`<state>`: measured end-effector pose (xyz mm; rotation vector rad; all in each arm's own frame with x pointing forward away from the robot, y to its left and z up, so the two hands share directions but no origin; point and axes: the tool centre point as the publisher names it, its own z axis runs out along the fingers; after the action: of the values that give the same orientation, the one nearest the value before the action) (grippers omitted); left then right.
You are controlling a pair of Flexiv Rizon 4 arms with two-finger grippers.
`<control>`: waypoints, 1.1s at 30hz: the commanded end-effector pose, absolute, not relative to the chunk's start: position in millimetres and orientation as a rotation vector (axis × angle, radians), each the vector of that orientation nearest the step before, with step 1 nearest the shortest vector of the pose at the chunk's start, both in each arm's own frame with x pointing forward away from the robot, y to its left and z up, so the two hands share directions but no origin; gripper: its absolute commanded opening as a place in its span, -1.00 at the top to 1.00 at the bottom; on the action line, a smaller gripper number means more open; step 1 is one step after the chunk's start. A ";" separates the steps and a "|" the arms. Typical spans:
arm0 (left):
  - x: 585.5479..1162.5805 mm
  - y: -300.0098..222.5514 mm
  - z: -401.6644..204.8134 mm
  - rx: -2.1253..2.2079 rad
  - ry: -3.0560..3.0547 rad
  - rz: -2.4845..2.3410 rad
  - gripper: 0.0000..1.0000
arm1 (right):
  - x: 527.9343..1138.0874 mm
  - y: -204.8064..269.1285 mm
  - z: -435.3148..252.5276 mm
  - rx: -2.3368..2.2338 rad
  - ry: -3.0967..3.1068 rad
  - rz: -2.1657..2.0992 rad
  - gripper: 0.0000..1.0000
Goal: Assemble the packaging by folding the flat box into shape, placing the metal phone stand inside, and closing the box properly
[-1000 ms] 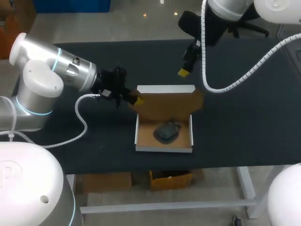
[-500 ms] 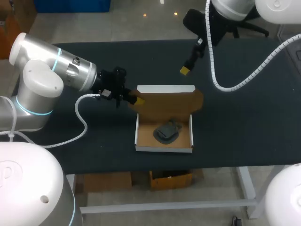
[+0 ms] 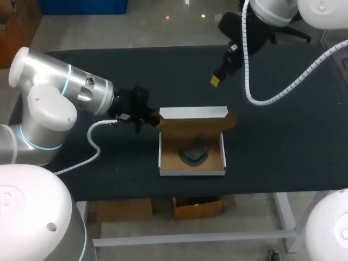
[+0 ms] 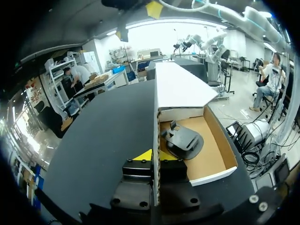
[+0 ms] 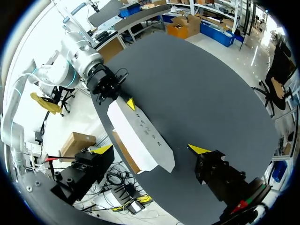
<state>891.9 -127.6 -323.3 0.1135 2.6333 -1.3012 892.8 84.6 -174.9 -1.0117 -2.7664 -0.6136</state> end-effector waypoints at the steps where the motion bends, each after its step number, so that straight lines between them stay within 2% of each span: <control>1: 878.8 -128.7 -330.4 0.100 2.559 -1.266 1.00 | 887.8 79.6 -176.2 -1.060 -2.729 -0.634 -1.00; 33: 878.9 -129.8 -333.9 0.172 2.492 -1.140 1.00 | 877.1 69.8 -194.1 -1.178 -2.599 -0.699 -1.00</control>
<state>879.0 -127.5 -330.1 0.1723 2.4891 -1.1442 877.9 70.9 -194.0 -1.1816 -2.6004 -0.6945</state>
